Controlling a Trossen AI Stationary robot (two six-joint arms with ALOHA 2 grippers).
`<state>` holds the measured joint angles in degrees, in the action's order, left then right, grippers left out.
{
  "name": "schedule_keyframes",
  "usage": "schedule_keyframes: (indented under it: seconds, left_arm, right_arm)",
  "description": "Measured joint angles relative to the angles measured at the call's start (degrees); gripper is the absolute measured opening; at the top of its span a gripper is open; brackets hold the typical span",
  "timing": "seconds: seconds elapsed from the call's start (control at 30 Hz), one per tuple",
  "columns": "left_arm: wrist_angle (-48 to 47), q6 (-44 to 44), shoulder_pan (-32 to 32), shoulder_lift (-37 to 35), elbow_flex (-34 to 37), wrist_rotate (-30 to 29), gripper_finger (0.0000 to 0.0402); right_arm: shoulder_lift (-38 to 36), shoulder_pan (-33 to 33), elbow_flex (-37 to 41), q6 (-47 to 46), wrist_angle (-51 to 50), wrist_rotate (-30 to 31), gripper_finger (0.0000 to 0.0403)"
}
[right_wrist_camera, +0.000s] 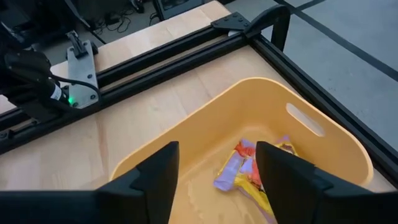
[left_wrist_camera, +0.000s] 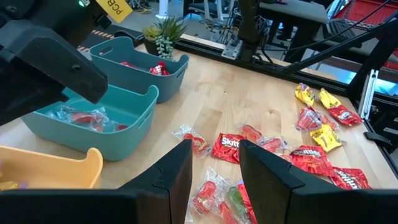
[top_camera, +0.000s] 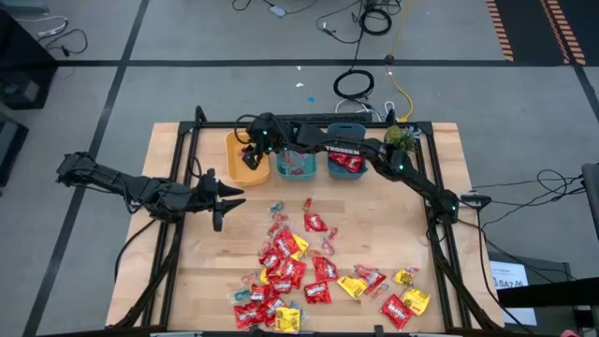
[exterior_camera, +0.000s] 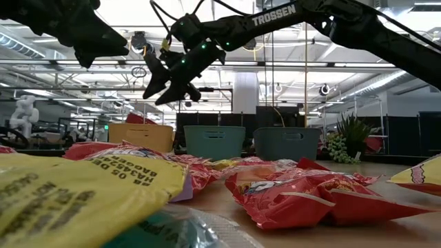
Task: Sort candy
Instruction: Put the orange gummy candy into the green bin
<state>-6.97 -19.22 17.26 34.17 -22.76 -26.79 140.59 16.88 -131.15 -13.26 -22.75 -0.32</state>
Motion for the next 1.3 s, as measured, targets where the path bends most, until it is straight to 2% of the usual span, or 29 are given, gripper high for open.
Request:
schedule_keyframes:
  seconds: [0.2,0.4,0.47,0.7,1.1,1.3]
  left_arm:
    - [0.0,0.0,0.0,-0.01,0.0,0.0,0.0141]
    - [-0.01,0.04,0.0,0.0,0.0,0.0,0.0141]
    - [0.01,0.04,0.0,0.0,0.0,0.0,0.0141]
    - [-0.03,0.07,0.0,-0.01,0.0,-0.01,0.0141]
    - [-0.16,0.13,0.0,0.0,0.0,-0.02,0.0141]
    - [-0.19,0.15,0.01,-0.02,0.0,-0.02,0.0141]
  right_arm:
    - [-0.2,-0.11,-0.02,-2.59,-1.82,-0.32,0.0207]
    - [-0.94,0.23,-0.04,-3.27,-6.89,-5.69,0.0206]
    - [-1.78,0.08,-0.04,-2.01,-8.46,-5.6,0.0203]
    - [-6.76,-3.1,-0.04,4.73,-13.3,2.93,0.019]
    - [-9.27,-8.43,-0.02,7.93,-22.39,4.11,0.0165]
    - [-9.68,-11.84,0.04,7.55,-28.33,10.75,0.016]
